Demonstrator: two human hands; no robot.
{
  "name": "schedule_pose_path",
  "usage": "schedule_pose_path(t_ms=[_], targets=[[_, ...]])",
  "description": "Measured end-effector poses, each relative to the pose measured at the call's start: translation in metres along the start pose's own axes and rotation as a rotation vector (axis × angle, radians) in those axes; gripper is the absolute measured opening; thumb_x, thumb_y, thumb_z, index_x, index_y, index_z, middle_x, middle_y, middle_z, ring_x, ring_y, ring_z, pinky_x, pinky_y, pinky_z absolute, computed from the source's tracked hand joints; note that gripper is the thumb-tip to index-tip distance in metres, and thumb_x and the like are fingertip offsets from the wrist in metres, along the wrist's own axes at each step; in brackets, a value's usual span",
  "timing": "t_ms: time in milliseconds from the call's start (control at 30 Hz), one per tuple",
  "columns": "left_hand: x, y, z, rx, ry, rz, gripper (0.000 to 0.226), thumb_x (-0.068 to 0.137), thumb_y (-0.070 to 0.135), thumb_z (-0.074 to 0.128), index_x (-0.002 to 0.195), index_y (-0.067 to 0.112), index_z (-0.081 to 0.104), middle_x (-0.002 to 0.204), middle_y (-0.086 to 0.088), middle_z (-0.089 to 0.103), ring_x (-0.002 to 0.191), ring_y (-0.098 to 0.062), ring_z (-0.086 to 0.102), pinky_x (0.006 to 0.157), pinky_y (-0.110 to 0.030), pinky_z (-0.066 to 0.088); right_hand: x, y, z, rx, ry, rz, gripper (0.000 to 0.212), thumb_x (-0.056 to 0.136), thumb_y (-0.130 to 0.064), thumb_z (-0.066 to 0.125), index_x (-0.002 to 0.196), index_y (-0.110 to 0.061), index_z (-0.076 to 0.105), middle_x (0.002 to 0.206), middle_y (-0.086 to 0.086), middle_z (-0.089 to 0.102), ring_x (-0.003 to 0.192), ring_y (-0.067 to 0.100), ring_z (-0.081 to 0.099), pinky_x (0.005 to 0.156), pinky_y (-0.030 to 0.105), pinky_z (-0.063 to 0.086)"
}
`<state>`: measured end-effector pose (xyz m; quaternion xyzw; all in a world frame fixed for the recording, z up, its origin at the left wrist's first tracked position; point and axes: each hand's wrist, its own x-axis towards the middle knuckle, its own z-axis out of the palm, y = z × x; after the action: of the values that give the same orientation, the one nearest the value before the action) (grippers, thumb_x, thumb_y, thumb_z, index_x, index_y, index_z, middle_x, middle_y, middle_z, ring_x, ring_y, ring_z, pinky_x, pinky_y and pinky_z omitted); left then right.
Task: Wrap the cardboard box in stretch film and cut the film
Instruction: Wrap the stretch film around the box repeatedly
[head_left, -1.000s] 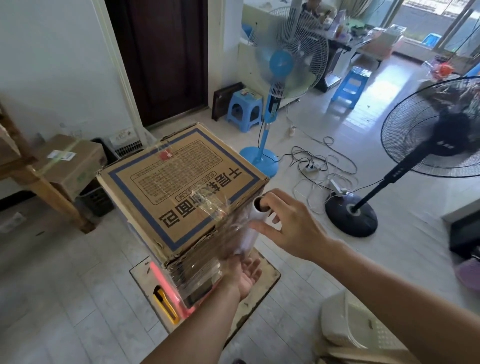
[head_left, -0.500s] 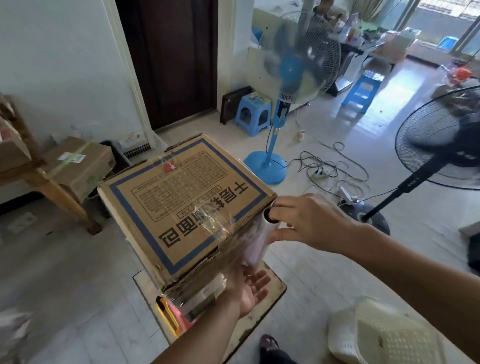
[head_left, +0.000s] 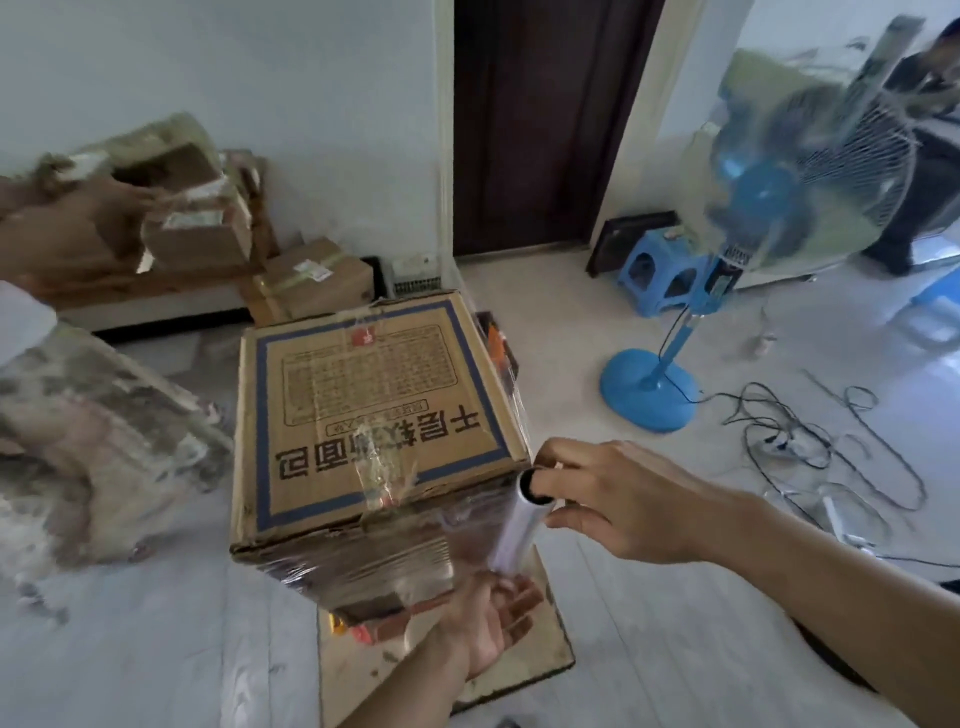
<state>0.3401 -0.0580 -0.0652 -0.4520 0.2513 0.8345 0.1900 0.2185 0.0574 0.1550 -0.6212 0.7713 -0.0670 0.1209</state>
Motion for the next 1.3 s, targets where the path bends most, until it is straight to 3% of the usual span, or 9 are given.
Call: schedule_pose_path(t_ms=[133, 300, 567, 767, 900, 1000, 1067, 1167, 1300], targets=[[0.007, 0.000, 0.012, 0.038, 0.042, -0.025, 0.018, 0.092, 0.002, 0.048, 0.106, 0.001, 0.058, 0.088, -0.016, 0.063, 0.080, -0.026, 0.063, 0.065, -0.030, 0.044, -0.001, 0.011, -0.011, 0.038, -0.020, -0.018, 0.019, 0.096, -0.032, 0.054, 0.115, -0.026, 0.056, 0.112, -0.009, 0.052, 0.079, 0.016, 0.056, 0.069, 0.034, 0.047], [0.020, 0.008, 0.015, 0.115, 0.069, -0.008, 0.016, 0.091, 0.002, 0.059, 0.107, 0.005, 0.056, 0.083, -0.014, 0.064, 0.078, -0.025, 0.064, 0.063, -0.031, 0.044, 0.011, 0.015, -0.017, -0.018, 0.024, -0.046, 0.033, 0.091, -0.057, 0.053, 0.097, -0.026, 0.059, 0.095, -0.011, 0.055, 0.073, 0.009, 0.051, 0.061, 0.026, 0.042], [0.036, 0.009, 0.016, 0.155, 0.062, -0.038, 0.030, 0.087, 0.006, 0.067, 0.116, 0.004, 0.061, 0.086, -0.012, 0.068, 0.081, -0.023, 0.066, 0.063, -0.032, 0.050, 0.015, 0.021, -0.011, 0.212, 0.048, -0.014, 0.014, 0.095, -0.040, 0.060, 0.097, -0.027, 0.056, 0.099, -0.009, 0.052, 0.082, 0.011, 0.054, 0.072, 0.034, 0.050], [0.049, 0.002, 0.031, -0.109, 0.085, 0.029, 0.009, 0.085, -0.006, 0.062, 0.092, 0.001, 0.063, 0.071, -0.014, 0.069, 0.071, -0.023, 0.065, 0.057, -0.031, 0.048, 0.032, 0.044, -0.013, 0.207, -0.041, -0.161, 0.014, 0.097, -0.027, 0.058, 0.108, -0.019, 0.062, 0.110, -0.006, 0.054, 0.092, 0.012, 0.056, 0.079, 0.033, 0.050], [0.062, -0.006, 0.042, -0.354, 0.080, 0.157, 0.030, 0.083, -0.019, 0.039, 0.090, -0.001, 0.063, 0.063, -0.014, 0.065, 0.063, -0.023, 0.063, 0.059, -0.032, 0.045, 0.050, 0.069, -0.018, 0.205, -0.105, -0.345, 0.013, 0.096, -0.025, 0.058, 0.107, -0.019, 0.061, 0.110, -0.005, 0.053, 0.094, 0.013, 0.054, 0.079, 0.035, 0.049], [0.066, -0.011, 0.057, -0.565, 0.100, 0.296, 0.053, 0.078, -0.023, 0.028, 0.111, 0.003, 0.060, 0.064, -0.011, 0.058, 0.053, -0.021, 0.058, 0.052, -0.029, 0.042, 0.063, 0.083, -0.022, 0.213, -0.143, -0.481, 0.014, 0.095, -0.025, 0.059, 0.108, -0.020, 0.061, 0.110, -0.004, 0.052, 0.094, 0.013, 0.053, 0.078, 0.035, 0.049], [0.072, -0.013, 0.065, -0.694, 0.123, 0.332, 0.060, 0.080, -0.021, 0.024, 0.123, 0.004, 0.058, 0.079, -0.013, 0.064, 0.068, -0.022, 0.062, 0.055, -0.031, 0.046, 0.071, 0.090, -0.023, 0.181, -0.164, -0.565, 0.016, 0.095, -0.025, 0.059, 0.110, -0.018, 0.061, 0.112, -0.001, 0.053, 0.095, 0.015, 0.053, 0.079, 0.036, 0.049], [0.081, -0.009, 0.078, -0.848, 0.179, 0.412, 0.072, 0.081, -0.019, 0.022, 0.141, 0.011, 0.048, 0.117, -0.013, 0.064, 0.102, -0.024, 0.060, 0.070, -0.034, 0.046, 0.079, 0.098, -0.025, 0.099, -0.172, -0.683, 0.020, 0.095, -0.029, 0.057, 0.110, -0.017, 0.061, 0.113, 0.003, 0.054, 0.095, 0.022, 0.056, 0.078, 0.041, 0.050], [0.081, -0.001, 0.093, -0.984, 0.188, 0.538, 0.076, 0.081, -0.016, 0.023, 0.148, 0.014, 0.040, 0.124, -0.011, 0.065, 0.122, -0.026, 0.055, 0.082, -0.037, 0.047, 0.087, 0.102, -0.029, -0.042, -0.080, -0.721, 0.030, 0.092, -0.048, 0.058, 0.105, -0.022, 0.064, 0.116, 0.005, 0.052, 0.090, 0.022, 0.056, 0.069, 0.035, 0.051]])
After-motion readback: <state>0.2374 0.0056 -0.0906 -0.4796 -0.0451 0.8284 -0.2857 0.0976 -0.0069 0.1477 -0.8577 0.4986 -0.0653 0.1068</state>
